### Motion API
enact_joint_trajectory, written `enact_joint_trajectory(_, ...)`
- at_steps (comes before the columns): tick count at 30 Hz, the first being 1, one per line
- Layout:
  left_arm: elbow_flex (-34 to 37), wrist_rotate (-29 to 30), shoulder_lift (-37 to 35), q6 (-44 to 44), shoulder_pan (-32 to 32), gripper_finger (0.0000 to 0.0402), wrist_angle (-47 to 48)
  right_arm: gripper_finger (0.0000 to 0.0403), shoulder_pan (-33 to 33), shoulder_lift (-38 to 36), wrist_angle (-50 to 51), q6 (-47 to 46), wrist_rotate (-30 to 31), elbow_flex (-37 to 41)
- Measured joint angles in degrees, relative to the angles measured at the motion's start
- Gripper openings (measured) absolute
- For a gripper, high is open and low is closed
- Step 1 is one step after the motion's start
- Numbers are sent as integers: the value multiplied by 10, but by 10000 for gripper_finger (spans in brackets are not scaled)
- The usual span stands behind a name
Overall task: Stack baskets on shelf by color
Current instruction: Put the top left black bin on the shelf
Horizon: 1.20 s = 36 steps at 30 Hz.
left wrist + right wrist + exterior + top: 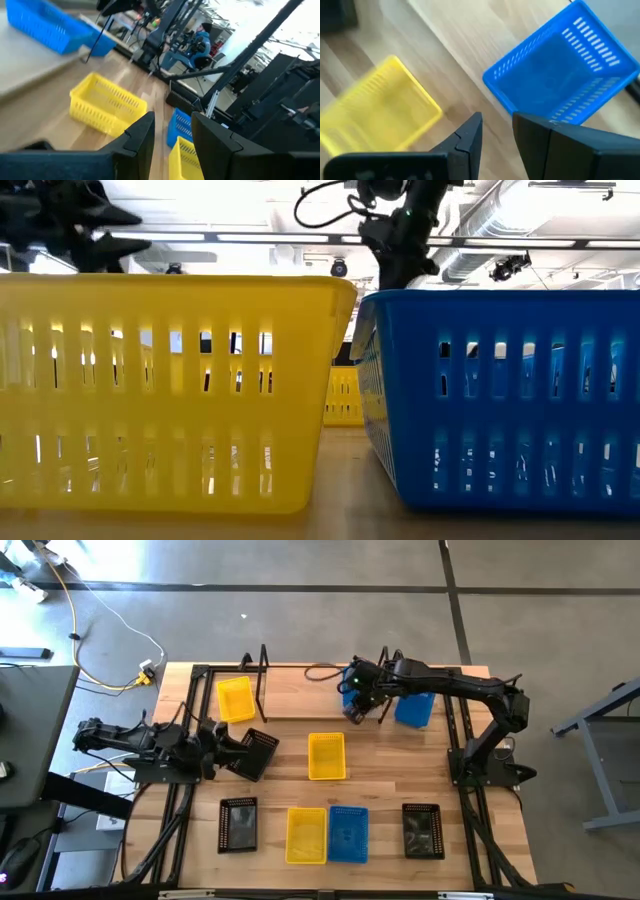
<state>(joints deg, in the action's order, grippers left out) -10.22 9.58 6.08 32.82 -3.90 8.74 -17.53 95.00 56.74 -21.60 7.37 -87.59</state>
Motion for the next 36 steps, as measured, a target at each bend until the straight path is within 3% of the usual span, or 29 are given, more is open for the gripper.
enact_joint_trajectory(6, -46, 0, 31, -64, 0, 117, 5, 94, 16, 0, 13, -151, -9, -26)
enact_joint_trajectory(10, -82, 0, 69, -104, 0, 117, 5, 94, 27, 0, 14, -197, -33, -27)
enact_joint_trajectory(15, -130, 0, 126, -154, 0, 117, 15, 94, 45, 0, 14, -210, -34, -27)
enact_joint_trajectory(24, -236, -2, 233, -180, 0, 117, 156, 94, 59, 0, 39, -209, -29, -27)
enact_joint_trajectory(36, -336, -90, 347, -193, 0, 117, 278, 94, 60, 0, 112, -189, -29, -27)
